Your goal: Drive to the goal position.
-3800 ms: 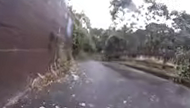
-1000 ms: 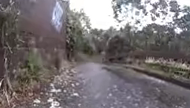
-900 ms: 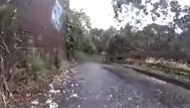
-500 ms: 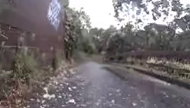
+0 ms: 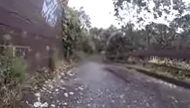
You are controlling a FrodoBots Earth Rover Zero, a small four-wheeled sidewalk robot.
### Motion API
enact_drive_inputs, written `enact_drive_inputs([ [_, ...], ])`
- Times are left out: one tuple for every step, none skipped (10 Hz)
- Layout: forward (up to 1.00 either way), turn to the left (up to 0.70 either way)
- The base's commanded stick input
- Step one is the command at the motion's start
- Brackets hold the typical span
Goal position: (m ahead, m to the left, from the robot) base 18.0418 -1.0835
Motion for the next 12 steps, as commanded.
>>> enact_drive_inputs([
  [0.45, -0.26],
  [0.45, -0.14],
  [0.45, -0.05],
  [0.45, 0.02],
  [0.45, 0.02],
  [0.45, 0.02],
  [0.45, 0.02],
  [0.52, 0.02],
  [0.45, 0.02],
  [0.45, 0.03],
  [0.45, 0.03],
  [0.45, 0.02],
])
